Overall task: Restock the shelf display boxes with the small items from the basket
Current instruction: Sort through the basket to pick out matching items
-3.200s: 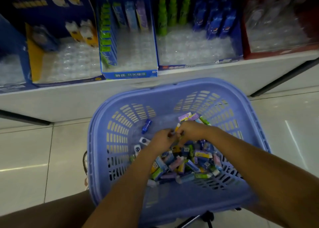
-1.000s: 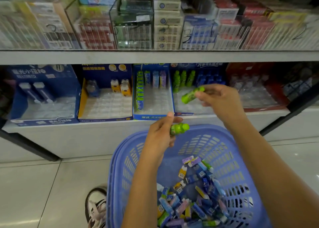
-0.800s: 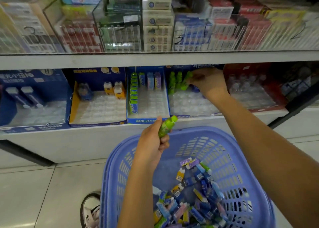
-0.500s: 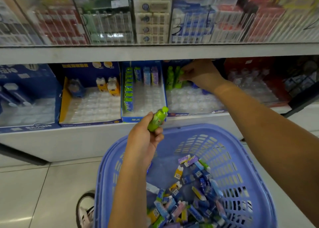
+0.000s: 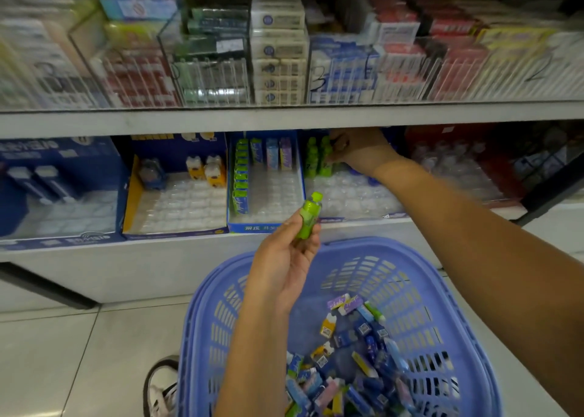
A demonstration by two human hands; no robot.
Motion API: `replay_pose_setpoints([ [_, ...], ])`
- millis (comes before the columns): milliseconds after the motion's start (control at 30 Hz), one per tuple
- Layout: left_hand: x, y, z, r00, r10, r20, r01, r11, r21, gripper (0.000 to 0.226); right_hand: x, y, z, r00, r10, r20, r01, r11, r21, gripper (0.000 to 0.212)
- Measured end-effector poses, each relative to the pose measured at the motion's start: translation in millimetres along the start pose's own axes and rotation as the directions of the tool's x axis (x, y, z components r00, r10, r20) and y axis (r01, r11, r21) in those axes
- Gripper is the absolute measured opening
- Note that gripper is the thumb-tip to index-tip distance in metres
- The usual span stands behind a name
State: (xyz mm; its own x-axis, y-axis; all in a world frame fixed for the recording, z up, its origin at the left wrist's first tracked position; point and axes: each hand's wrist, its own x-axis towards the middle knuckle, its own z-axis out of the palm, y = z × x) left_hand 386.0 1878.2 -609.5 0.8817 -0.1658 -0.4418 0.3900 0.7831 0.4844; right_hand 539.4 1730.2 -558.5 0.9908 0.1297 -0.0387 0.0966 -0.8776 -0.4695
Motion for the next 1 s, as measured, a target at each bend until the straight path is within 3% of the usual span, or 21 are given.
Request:
replay_pose_setpoints([
  [67,-1.2,-3.5,-0.2,0.998,0.067,0.020,-0.067,0.997,0.030,0.022,-18.7,-8.1,-1.7,0.992,-0.041,-0.118,0.049,0.997,0.065,0.005],
  [100,-2.1,-5.7,0.7,0.994,0.104,0.020,-0.105,0.994,0.042,0.023,-31.3,-10.4,-2.4,0.994,-0.037,-0.101,0.058,0.977,0.205,0.009],
  [167,-3.0,-10.8,2.5,0.975,0.224,0.002,-0.222,0.964,0.144,0.023,-63.6,-14.1,-5.0,0.995,-0.032,0.090,-0.027,0.811,0.584,0.018],
  [200,-3.6,-13.3,3.8,0.955,0.297,-0.006,-0.287,0.925,0.248,0.024,-78.8,-13.8,-6.8,0.982,-0.052,0.179,-0.085,0.730,0.678,0.023],
  [267,-5.4,-19.4,7.2,0.910,0.413,0.026,-0.387,0.826,0.409,0.025,-101.9,-11.0,-8.1,0.963,-0.077,0.260,-0.135,0.694,0.707,0.030],
  [400,-7.9,-27.6,17.0,0.876,0.472,0.096,-0.471,0.797,0.379,0.025,-118.6,-1.2,-9.8,0.968,-0.084,0.236,-0.146,0.577,0.803,0.036],
  [533,-2.9,-24.2,23.8,0.858,0.485,0.167,-0.502,0.726,0.470,0.032,-117.6,5.5,-14.9,0.993,-0.045,0.112,-0.059,0.625,0.778,0.031],
  [600,3.4,-24.4,24.4,0.850,0.470,0.237,-0.496,0.566,0.659,0.047,-106.5,10.2,-17.9,1.000,0.004,-0.025,0.014,0.734,0.679,0.031],
  [633,7.2,-25.7,24.8,0.852,0.441,0.282,-0.476,0.427,0.769,0.054,-97.8,13.2,-19.8,0.994,0.024,-0.103,0.042,0.806,0.590,0.032],
  [700,15.8,-29.9,25.2,0.864,0.325,0.383,-0.419,0.043,0.907,0.060,-77.2,19.6,-22.4,0.976,0.040,-0.215,0.053,0.910,0.411,0.035],
  [767,23.3,-35.3,22.9,0.888,0.171,0.427,-0.359,-0.322,0.876,0.063,-56.3,24.1,-21.2,0.971,0.011,-0.238,0.046,0.972,0.231,0.039],
  [800,26.2,-37.0,20.5,0.895,0.114,0.431,-0.339,-0.453,0.824,0.066,-46.4,26.1,-19.1,0.975,-0.005,-0.221,0.046,0.982,0.182,0.039],
  [867,31.1,-38.4,13.7,0.897,0.058,0.438,-0.323,-0.592,0.739,0.070,-30.4,27.9,-14.5,0.987,-0.009,-0.161,0.035,0.987,0.158,0.039],
  [1000,35.7,-39.7,3.6,0.868,0.073,0.491,-0.356,-0.596,0.720,0.071,-9.3,31.6,-7.4,0.998,-0.045,-0.044,0.045,0.999,-0.002,0.033],
])
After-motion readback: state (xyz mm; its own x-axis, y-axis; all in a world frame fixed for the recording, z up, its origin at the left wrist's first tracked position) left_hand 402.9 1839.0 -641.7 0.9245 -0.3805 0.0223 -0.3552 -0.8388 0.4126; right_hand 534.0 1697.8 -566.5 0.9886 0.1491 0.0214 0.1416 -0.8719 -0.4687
